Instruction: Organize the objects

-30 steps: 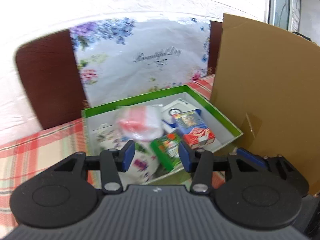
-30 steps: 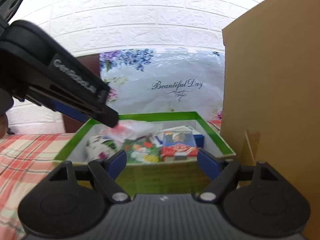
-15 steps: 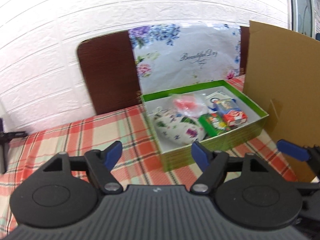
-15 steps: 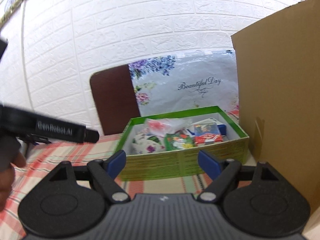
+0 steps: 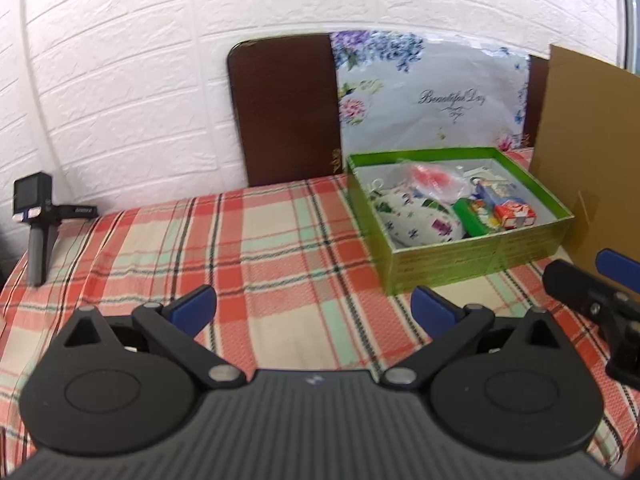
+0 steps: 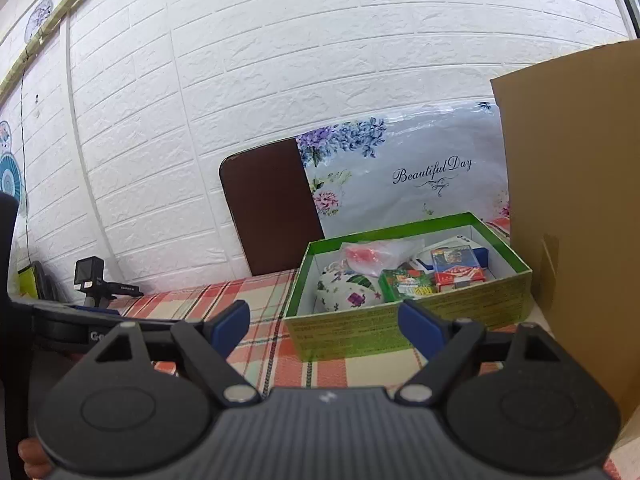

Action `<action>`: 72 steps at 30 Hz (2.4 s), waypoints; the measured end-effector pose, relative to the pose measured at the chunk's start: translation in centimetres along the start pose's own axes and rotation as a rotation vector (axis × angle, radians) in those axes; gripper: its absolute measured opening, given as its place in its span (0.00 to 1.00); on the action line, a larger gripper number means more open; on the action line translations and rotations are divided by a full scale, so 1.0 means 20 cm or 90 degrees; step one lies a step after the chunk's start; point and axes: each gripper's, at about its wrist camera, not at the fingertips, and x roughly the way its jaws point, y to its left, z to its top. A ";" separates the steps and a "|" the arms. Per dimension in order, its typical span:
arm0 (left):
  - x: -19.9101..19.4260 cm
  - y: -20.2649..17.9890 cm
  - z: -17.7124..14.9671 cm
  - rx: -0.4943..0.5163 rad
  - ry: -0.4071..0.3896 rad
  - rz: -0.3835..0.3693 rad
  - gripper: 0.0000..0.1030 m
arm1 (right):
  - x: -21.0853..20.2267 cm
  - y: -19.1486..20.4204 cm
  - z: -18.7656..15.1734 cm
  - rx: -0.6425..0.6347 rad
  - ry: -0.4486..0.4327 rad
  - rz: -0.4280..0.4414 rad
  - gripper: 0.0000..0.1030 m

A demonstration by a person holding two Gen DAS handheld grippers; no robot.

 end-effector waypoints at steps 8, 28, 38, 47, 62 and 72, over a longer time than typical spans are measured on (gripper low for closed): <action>0.01 0.06 -0.01 -0.021 0.020 0.007 1.00 | 0.04 0.05 -0.02 -0.006 0.023 0.004 0.82; 0.01 0.02 0.02 0.002 0.022 0.026 1.00 | 0.04 0.00 0.01 0.017 0.021 -0.030 0.85; -0.01 0.04 0.01 -0.013 0.041 0.037 1.00 | 0.04 -0.01 0.01 0.037 0.028 -0.025 0.88; -0.01 0.04 -0.03 -0.014 0.066 0.035 1.00 | 0.05 0.00 -0.01 0.040 0.044 -0.017 0.89; -0.02 0.03 -0.06 -0.003 0.066 0.062 1.00 | 0.04 0.00 -0.03 0.049 0.043 -0.028 0.91; -0.01 0.01 -0.08 -0.005 0.089 0.053 1.00 | 0.03 0.01 -0.04 0.049 0.045 -0.032 0.91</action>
